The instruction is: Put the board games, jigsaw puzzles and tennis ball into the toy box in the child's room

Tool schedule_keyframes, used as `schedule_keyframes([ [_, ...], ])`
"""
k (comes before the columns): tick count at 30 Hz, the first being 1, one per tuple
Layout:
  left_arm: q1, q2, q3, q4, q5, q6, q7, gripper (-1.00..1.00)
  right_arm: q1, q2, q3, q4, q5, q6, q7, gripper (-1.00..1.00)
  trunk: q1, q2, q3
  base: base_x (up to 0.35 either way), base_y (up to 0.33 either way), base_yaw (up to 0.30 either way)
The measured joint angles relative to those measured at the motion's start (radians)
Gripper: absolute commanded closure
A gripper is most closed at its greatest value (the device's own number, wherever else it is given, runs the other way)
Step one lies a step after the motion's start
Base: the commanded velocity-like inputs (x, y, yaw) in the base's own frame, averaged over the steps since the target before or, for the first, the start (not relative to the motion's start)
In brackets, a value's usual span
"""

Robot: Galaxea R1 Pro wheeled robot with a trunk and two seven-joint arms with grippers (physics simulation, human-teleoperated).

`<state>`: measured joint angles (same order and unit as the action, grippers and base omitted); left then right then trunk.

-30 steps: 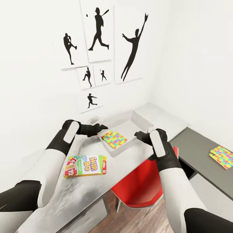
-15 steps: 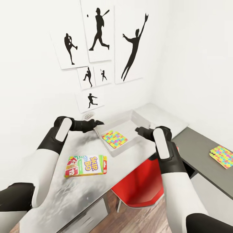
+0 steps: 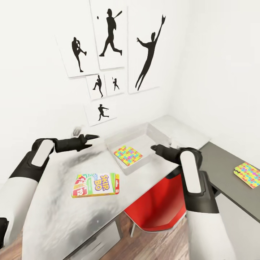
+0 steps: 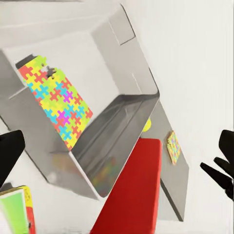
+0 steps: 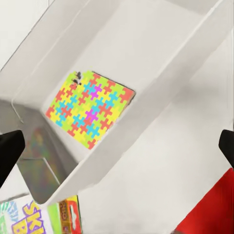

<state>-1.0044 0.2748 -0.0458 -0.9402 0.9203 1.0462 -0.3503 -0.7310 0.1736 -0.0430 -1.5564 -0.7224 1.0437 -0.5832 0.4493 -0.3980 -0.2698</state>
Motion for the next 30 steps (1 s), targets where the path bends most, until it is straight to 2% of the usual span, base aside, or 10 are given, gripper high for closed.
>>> schedule_keyframes([
  [5,0.057,0.074,-0.001,-0.002,0.044,0.0,-0.146,-1.0,0.075,0.0,-0.006,-0.02,-0.08,0.0,0.036,-1.0,0.0,0.0,0.0,0.0,0.0,0.0],
  [7,0.095,0.108,-0.001,-0.002,0.051,-0.001,-0.239,-1.0,0.114,0.0,-0.012,-0.026,-0.127,0.0,0.09,-1.0,0.0,0.0,0.0,0.0,0.0,0.0],
  [8,0.108,0.117,-0.001,-0.002,0.052,-0.001,-0.269,-1.0,0.126,-0.009,-0.016,-0.027,-0.138,0.0,0.115,-1.0,0.0,0.0,0.0,0.0,0.0,-0.006],
  [11,0.148,0.14,-0.001,-0.002,0.049,-0.003,-0.354,-1.0,0.16,-0.062,-0.031,-0.029,-0.162,0.0,0.212,-1.0,0.0,0.0,0.001,0.0,0.0,-0.048],
  [12,0.173,0.152,0.0,-0.002,0.046,-0.005,-0.403,-1.0,0.183,-0.096,-0.044,-0.03,-0.17,0.0,0.294,-1.0,0.0,0.0,0.001,0.0,0.0,-0.104],
  [16,0.222,0.174,0.001,-0.002,0.046,-0.007,-0.484,-1.0,0.247,-0.15,-0.073,-0.031,-0.182,-0.005,0.496,-1.0,0.0,0.0,0.005,0.0,0.0,-0.136],
  [17,0.242,0.182,0.001,-0.002,0.044,-0.009,-0.513,-1.0,0.286,-0.165,-0.092,-0.032,-0.192,-0.016,0.588,-1.0,0.0,0.0,0.006,0.0,-0.005,-0.158],
  [25,0.304,0.192,0.0,-0.002,0.045,-0.012,-0.576,-1.0,0.437,-0.19,-0.196,-0.033,-0.199,-0.103,0.901,-1.0,0.0,0.0,0.015,0.0,-0.05,-0.169],
  [26,0.313,0.193,0.0,-0.002,0.046,-0.012,-0.582,-1.0,0.464,-0.195,-0.217,-0.033,-0.197,-0.116,0.959,-1.0,0.0,0.0,0.016,0.0,-0.113,-0.175],
  [30,0.324,0.193,0.001,-0.011,0.051,-0.009,-0.591,-1.0,0.498,-0.206,-0.244,-0.033,-0.195,-0.13,1.059,-1.0,0.0,0.0,0.021,0.0,-0.17,-0.176],
])
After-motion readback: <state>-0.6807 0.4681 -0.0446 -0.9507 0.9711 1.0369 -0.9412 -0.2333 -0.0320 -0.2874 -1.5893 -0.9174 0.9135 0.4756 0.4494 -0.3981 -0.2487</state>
